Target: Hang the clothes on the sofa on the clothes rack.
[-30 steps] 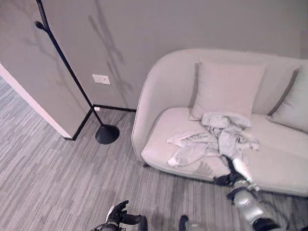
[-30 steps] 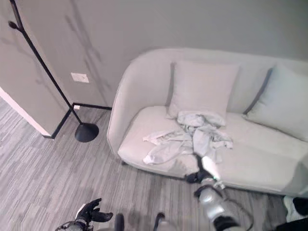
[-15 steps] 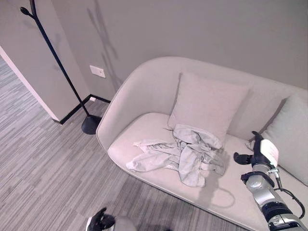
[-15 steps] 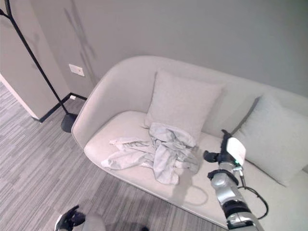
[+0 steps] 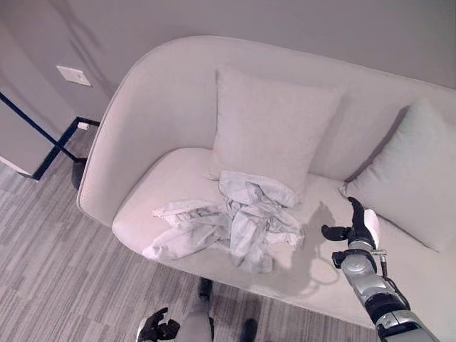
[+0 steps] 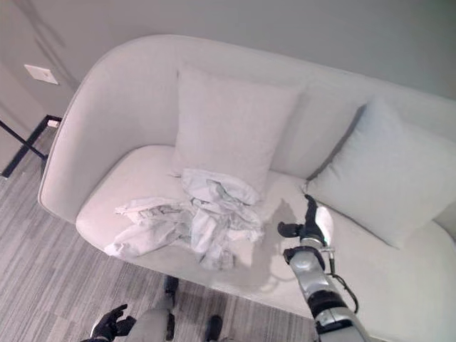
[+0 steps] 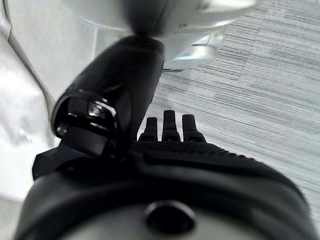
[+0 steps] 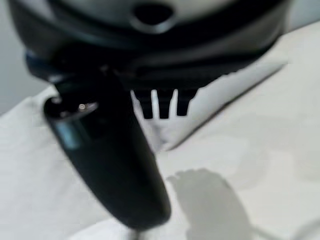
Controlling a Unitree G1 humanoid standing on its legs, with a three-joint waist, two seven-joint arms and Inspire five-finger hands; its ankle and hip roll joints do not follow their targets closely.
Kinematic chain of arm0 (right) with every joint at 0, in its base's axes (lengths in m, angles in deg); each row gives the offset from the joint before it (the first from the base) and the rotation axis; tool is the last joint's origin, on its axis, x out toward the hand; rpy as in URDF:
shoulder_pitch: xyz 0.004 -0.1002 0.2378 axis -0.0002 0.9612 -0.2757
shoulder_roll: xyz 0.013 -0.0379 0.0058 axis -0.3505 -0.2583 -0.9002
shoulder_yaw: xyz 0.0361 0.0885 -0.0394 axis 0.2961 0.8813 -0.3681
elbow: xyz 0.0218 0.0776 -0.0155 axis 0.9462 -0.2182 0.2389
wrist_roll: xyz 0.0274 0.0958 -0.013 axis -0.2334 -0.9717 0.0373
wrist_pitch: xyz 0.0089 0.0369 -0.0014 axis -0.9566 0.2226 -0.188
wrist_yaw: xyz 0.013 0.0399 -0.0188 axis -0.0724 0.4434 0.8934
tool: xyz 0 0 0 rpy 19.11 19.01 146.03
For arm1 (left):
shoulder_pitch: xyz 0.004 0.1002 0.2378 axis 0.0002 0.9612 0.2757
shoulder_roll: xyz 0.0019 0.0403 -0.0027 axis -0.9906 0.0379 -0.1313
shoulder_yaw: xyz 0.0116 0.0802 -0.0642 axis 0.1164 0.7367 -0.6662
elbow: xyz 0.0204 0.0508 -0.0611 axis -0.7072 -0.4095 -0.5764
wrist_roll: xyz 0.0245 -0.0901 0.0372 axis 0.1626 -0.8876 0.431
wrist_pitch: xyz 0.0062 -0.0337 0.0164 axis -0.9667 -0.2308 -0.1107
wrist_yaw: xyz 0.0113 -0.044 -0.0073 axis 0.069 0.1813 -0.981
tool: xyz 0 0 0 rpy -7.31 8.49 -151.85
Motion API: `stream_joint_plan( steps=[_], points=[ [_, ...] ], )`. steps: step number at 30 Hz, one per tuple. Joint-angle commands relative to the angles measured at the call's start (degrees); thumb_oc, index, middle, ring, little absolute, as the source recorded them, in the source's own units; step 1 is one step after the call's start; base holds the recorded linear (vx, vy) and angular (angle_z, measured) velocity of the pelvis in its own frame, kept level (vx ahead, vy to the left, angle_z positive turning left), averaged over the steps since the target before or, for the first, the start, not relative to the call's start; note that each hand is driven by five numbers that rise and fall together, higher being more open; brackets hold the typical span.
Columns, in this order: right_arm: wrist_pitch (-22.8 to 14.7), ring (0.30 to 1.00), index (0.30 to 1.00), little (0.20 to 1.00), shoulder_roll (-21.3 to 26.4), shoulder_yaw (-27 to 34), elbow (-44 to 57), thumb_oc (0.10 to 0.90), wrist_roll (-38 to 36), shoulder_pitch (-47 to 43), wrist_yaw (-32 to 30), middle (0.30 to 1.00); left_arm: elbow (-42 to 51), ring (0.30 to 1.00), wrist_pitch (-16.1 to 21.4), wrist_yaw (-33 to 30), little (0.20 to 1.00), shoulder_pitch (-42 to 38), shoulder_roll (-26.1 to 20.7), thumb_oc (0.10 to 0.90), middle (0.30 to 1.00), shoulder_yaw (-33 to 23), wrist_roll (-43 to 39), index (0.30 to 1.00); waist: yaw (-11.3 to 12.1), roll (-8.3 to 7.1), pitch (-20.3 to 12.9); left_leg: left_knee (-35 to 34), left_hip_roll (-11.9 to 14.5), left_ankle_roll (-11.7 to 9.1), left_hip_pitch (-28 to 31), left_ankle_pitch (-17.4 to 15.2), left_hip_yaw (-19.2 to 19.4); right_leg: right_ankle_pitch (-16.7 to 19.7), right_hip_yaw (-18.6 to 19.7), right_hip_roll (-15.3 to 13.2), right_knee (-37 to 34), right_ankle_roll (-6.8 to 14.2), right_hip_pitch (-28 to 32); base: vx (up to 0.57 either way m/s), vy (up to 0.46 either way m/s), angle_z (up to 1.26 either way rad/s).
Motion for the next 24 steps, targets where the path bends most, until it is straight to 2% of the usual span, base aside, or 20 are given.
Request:
stream_joint_plan(
  steps=[1,5,10,18,20,22,24],
  points=[
    [-5.87,0.9,0.9,0.9,1.16,0.47,7.72,0.8,1.65,-3.78,0.37,0.9,1.41,0.9,2.04,-0.06,0.9,-0.43,1.3,0.8,0.9,1.67,1.74,0.9,2.15,-1.88,-1.75,0.91,2.04,-7.22,3.24,-10.08,0.69,7.36,1.19,-6.7,-9.06,1.17,3.02,-0.03,0.056,0.06],
    [-6.89,0.9,0.9,0.9,-1.66,-2.14,14.91,0.8,4.17,-0.74,2.85,0.9,0.43,0.9,1.89,-0.18,0.9,-0.16,1.49,0.8,0.9,0.89,3.11,0.9,2.28,-3.02,-1.58,0.88,1.77,-7.02,3.91,-10.77,0.83,8.16,0.9,-7.48,-9.37,1.76,3.15,-0.03,0.042,0.4],
    [-6.29,0.9,0.9,0.9,-3.81,-5.1,14.63,0.8,6.33,-0.91,3.8,0.9,0.19,0.9,2.03,-0.32,0.9,0.78,1.34,0.8,0.9,1.06,3.59,0.9,3.17,-3.94,-0.92,1.17,1.92,-7.03,3.88,-10.87,0.68,8.31,0.29,-7.82,-9.06,1.94,3.01,-0.03,0.015,0.02],
    [-5.8,0.9,0.9,0.9,-8.27,-8.33,3.32,0.8,1.58,-9.57,1.37,0.9,1.87,0.9,3.08,-2.02,0.9,-0.46,0.2,0.8,0.9,3.22,1.9,0.9,5.78,-3.6,2.87,3.06,1.66,-7.02,0.24,-10.66,-0.78,9.6,-0.61,-8.06,-9.12,2.16,1.0,-0.07,0.02,0.03],
    [-5.76,0.9,0.9,0.9,-9.45,-9.19,-1.7,0.8,-0.76,-13.23,1.13,0.9,2.01,0.9,3.31,-2.3,0.9,-1.0,-0.15,0.8,0.9,4.45,1.86,0.9,6.69,-3.13,4.21,4.17,1.4,-6.94,-1.66,-10.62,-1.48,9.91,-0.82,-8.24,-8.84,2.19,-0.13,-0.07,0.051,0.03],
    [-5.83,0.9,0.9,0.9,-10.66,-10.23,-10.71,0.8,-4.39,-21.2,0.17,0.9,2.58,0.9,3.93,-3.03,0.9,-2.37,-1.28,0.8,0.9,7.55,1.96,0.9,8.52,-2.18,6.88,6.41,0.74,-6.83,-5.17,-10.76,-2.85,10.34,-1.21,-8.71,-8.13,2.07,-2.29,-0.09,0.068,0.27],
    [-5.83,0.9,0.9,0.9,-10.74,-10.09,-12.92,0.8,-5.1,-22.9,-0.08,0.9,2.7,0.9,4.05,-3.2,0.9,-2.73,-1.47,0.8,0.9,8.25,2.03,0.9,8.89,-2.02,7.24,6.86,0.49,-6.79,-6.08,-10.75,-3.14,10.47,-1.34,-8.85,-8.0,2.11,-2.88,-0.03,0.056,0.16]
  ],
)
